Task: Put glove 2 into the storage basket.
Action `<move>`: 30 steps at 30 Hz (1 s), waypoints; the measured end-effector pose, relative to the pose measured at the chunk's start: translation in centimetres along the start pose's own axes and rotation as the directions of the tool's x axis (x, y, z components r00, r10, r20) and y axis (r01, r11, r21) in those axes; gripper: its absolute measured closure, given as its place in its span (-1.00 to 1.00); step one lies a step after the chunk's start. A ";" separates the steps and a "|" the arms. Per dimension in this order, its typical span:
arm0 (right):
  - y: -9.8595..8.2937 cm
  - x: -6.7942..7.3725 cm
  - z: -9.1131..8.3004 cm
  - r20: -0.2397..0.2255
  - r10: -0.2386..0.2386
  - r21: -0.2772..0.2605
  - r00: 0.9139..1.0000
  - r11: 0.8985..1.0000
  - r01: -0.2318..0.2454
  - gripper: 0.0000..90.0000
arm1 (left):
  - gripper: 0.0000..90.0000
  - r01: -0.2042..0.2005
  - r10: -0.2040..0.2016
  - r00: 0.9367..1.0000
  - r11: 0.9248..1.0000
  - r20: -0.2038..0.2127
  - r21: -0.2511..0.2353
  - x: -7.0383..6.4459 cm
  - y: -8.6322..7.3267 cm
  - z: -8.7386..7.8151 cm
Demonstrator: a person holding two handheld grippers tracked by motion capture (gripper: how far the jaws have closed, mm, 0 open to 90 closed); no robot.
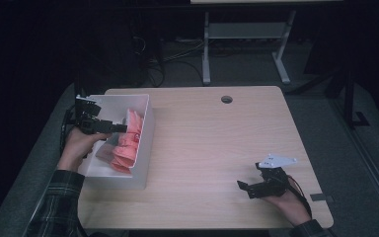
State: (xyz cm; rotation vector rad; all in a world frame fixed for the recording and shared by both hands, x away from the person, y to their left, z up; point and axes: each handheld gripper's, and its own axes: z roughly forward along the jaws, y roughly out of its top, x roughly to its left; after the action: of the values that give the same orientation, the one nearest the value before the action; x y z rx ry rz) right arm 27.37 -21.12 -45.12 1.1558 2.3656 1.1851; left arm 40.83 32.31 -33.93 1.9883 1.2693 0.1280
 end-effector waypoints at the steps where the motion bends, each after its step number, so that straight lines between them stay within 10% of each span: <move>1: 0.0 0.0 0.0 0.000 -0.003 0.000 1.000 1.000 0.003 -0.93 | -0.67 -0.009 0.009 1.000 1.000 0.000 -0.014 -0.3 0.2 -0.4; 13: 0.0 -0.1 0.0 -0.001 0.006 0.004 1.000 1.000 -0.006 -0.93 | -0.67 -0.137 0.145 0.987 0.984 0.068 -0.110 -5.0 2.9 -2.7; 30: -0.1 -0.2 0.0 -0.003 -0.008 -0.004 1.000 1.000 0.008 -0.93 | -0.66 -0.265 0.282 0.946 0.957 0.158 -0.119 -14.0 3.1 1.7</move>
State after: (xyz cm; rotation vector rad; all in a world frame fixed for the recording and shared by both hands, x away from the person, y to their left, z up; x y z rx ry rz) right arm 27.44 -21.30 -45.24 1.1431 2.3668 1.1886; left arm 36.82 19.31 -28.98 2.0350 0.8572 0.1439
